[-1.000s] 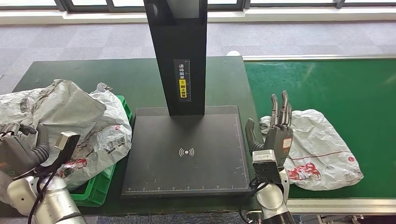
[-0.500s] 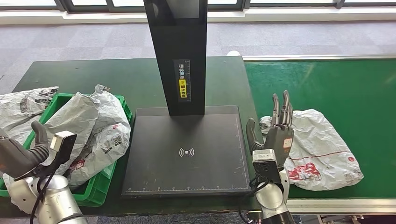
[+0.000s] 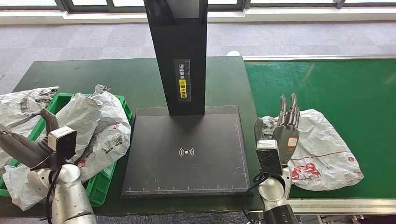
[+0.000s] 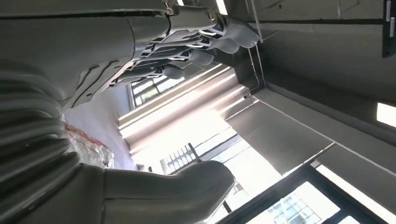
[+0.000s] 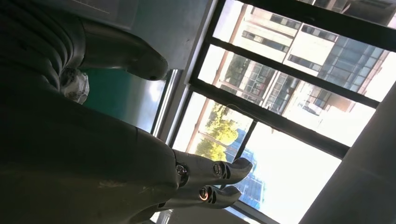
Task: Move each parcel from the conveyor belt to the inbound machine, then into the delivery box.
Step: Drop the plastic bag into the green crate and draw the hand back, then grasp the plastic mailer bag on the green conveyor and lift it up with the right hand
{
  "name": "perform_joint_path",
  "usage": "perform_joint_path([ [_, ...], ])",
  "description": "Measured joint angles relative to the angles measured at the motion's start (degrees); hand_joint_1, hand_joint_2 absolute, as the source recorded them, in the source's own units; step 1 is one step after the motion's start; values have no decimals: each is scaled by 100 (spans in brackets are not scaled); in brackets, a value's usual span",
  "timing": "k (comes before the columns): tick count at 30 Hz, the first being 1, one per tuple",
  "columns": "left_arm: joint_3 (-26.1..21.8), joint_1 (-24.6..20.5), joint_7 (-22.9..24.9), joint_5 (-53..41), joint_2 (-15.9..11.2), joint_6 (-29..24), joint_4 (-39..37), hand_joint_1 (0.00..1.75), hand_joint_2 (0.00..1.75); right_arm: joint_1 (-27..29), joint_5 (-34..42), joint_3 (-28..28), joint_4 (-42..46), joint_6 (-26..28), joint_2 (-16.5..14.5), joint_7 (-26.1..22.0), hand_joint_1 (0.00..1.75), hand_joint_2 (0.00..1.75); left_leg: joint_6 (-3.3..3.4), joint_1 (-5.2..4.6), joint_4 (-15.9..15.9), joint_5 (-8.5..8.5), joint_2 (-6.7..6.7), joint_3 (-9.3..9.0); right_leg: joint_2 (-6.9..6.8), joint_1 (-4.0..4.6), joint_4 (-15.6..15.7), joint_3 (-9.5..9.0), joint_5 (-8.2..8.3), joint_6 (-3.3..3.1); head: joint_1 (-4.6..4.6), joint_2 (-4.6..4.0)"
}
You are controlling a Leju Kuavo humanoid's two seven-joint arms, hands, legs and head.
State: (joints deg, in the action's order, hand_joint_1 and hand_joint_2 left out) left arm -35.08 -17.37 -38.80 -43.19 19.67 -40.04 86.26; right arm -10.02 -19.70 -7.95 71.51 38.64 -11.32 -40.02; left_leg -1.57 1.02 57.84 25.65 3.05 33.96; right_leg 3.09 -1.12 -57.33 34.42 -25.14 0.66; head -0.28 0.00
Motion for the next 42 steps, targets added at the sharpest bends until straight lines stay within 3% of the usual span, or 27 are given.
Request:
perform_joint_path([
  [5,446,87,0,632,-31,0,-15,0,175,-115,-264,124,-285,105,11,0,0,175,1,-1,1,0,4,2,-5,-1,1,0,0,0,0,0],
  [10,1536,322,0,2488,-171,220,-165,0,175,-357,-1798,878,-714,114,-42,-1,0,175,4,-7,3,-2,11,3,-12,-6,4,-2,1,2,1,0],
  [15,2697,654,0,3318,-325,1159,-234,0,175,-673,-2649,2027,-1217,116,-95,7,0,175,9,-11,4,-4,15,8,-15,-11,6,-3,4,7,1,0],
  [19,3128,829,0,3716,-354,2518,-237,0,175,-1007,-3477,2983,-1700,116,-101,5,0,175,10,-14,4,-4,15,9,-16,-13,8,-1,5,8,1,0],
  [22,3257,897,0,3915,-356,3385,-237,0,175,-1260,-3847,3665,-2052,116,-97,7,0,175,11,-14,4,-5,13,8,-15,-13,7,-1,5,8,2,0],
  [24,3292,913,0,3981,-357,3631,-237,0,175,-1364,-3946,4001,-2225,116,-95,5,0,175,11,-13,4,-5,11,8,-11,-12,6,-1,5,8,2,0],
  [35,3380,931,0,4005,-358,3757,-237,0,175,-1567,-4030,4517,-2605,116,-95,0,0,175,11,-13,4,-5,11,8,-12,-12,5,0,5,8,2,0],
  [42,3418,946,0,3918,-355,4306,-261,0,175,-1820,-4721,5222,-2966,114,-80,62,0,175,11,-13,4,-5,12,8,-14,-12,5,-1,5,8,2,0],
])
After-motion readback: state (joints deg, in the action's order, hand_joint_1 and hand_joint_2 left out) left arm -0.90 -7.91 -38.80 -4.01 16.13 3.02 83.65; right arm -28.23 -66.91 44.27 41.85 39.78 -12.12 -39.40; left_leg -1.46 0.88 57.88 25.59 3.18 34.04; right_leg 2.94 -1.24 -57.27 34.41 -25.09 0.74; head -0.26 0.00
